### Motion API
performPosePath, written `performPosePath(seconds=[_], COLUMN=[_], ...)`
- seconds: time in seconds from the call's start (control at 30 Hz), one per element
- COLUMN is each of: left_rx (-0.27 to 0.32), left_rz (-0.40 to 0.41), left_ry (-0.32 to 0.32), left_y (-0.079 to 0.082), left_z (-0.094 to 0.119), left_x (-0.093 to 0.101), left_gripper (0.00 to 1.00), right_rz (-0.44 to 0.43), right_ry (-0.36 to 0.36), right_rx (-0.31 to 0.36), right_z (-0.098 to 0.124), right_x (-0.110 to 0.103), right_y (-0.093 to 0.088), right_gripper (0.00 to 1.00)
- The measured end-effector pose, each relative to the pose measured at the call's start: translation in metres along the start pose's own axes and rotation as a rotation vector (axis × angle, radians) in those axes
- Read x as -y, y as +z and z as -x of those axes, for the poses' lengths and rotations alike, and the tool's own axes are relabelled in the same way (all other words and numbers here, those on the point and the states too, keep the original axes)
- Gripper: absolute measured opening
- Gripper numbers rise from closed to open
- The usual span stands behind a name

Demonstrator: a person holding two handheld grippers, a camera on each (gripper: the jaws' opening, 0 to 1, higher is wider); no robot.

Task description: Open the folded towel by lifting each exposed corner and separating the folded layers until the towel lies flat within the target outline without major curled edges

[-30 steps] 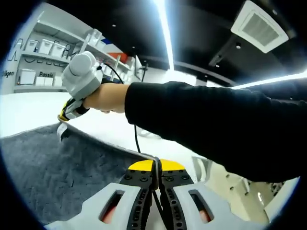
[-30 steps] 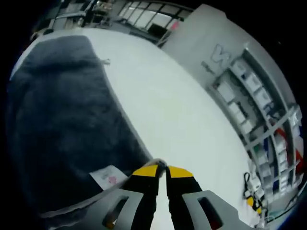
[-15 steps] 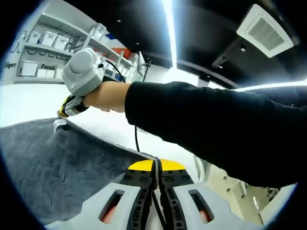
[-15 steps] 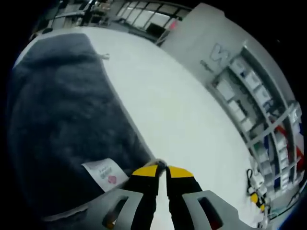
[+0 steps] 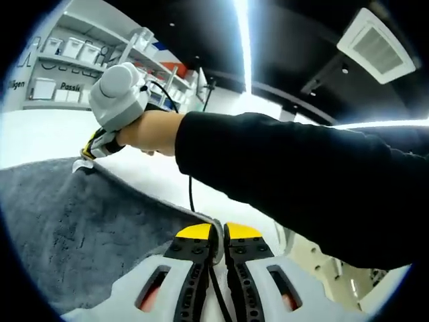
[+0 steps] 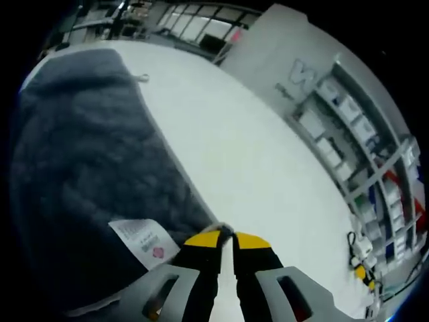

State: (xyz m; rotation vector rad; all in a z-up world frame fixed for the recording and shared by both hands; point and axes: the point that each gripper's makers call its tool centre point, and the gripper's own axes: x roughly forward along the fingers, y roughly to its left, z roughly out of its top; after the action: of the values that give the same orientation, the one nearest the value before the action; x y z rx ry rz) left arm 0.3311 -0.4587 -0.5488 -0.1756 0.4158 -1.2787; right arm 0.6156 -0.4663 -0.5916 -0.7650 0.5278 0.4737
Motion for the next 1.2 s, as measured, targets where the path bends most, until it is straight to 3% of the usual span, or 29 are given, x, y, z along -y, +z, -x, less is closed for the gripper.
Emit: performPosePath(seconds=[0.1,0.23,0.3,0.4,0.5,0.63,0.7,0.9,1.07,1.2], left_rx=[-0.006,-0.023,-0.016,-0.028,-0.025,-0.014,-0.013,-0.018,-0.023,0.009], left_rz=[0.009,0.036,0.029,0.03,0.02,0.022,0.028,0.064,0.087,0.071], left_ry=[-0.004,0.001,0.007,-0.002,-0.005,-0.014,-0.022,-0.059,-0.076,-0.08], left_y=[-0.003,-0.007,-0.006,-0.008,-0.009,-0.006,-0.006,-0.004,-0.003,0.013], left_z=[-0.001,-0.001,-0.001,-0.006,-0.005,-0.005,-0.005,-0.001,0.005,0.017], left_x=[0.001,0.002,0.004,0.006,0.011,0.016,0.019,0.032,0.041,0.048], left_gripper=[0.11,0.19,0.34,0.59,0.71,0.86,0.89,0.91,0.9,0.9], right_rz=[-0.028,-0.068,-0.099,-0.066,-0.065,-0.005,0.029,0.021,0.024,0.005], right_ry=[-0.004,-0.048,-0.052,-0.032,-0.017,0.004,-0.01,-0.002,-0.023,-0.052], right_rx=[0.0,0.01,-0.006,-0.077,-0.085,-0.155,-0.167,-0.167,-0.158,-0.131], right_z=[0.002,0.012,0.016,0.022,0.028,0.043,0.052,0.079,0.089,0.097], right_x=[0.003,0.016,0.02,0.015,0.021,0.013,0.012,0.012,0.029,0.044], right_y=[-0.004,-0.007,-0.012,-0.025,-0.024,-0.028,-0.027,-0.019,-0.012,-0.002], right_gripper=[0.09,0.33,0.39,0.48,0.56,0.66,0.67,0.7,0.69,0.69])
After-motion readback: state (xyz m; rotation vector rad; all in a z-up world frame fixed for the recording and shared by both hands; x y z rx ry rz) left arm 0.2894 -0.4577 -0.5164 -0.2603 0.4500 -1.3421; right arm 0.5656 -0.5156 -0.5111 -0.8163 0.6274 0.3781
